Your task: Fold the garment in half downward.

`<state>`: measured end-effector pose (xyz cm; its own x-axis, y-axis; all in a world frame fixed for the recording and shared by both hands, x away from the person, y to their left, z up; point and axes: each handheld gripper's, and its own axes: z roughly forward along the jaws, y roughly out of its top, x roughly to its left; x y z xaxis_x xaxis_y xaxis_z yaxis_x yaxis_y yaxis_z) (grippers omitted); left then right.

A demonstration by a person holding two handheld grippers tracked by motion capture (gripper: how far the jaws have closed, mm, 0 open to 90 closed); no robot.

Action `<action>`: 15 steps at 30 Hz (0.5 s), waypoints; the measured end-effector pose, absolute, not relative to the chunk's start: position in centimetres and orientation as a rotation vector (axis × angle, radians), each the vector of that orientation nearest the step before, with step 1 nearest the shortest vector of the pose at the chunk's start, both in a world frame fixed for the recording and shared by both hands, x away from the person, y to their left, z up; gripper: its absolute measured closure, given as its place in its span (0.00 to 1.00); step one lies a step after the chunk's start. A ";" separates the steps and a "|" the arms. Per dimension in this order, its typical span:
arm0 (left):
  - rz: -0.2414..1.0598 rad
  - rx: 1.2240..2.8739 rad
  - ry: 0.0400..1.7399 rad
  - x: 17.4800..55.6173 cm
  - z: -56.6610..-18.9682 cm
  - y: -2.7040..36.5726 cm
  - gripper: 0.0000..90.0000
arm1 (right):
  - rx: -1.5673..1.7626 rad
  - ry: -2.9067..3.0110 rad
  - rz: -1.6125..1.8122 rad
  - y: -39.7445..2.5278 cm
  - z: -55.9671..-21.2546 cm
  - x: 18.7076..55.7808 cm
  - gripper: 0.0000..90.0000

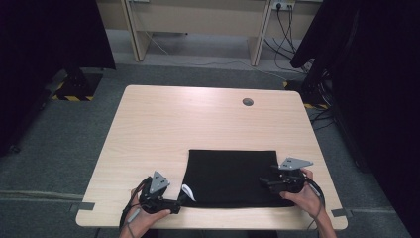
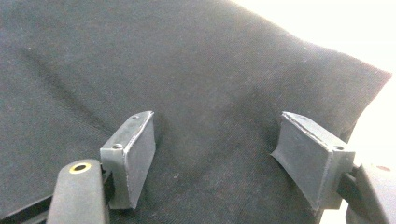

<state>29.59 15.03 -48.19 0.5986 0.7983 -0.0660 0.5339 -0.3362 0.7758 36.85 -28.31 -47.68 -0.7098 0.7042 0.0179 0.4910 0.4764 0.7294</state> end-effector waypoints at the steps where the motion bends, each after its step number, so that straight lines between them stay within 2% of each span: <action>1: 0.420 2.030 1.054 29.6 -48.2 15.1 0.08 | 1.017 2.443 1.065 -28.5 -47.6 36.9 0.33; 15: 0.405 2.101 1.041 29.7 -48.5 14.7 0.07 | 1.076 2.395 1.018 -29.5 -46.9 37.3 0.32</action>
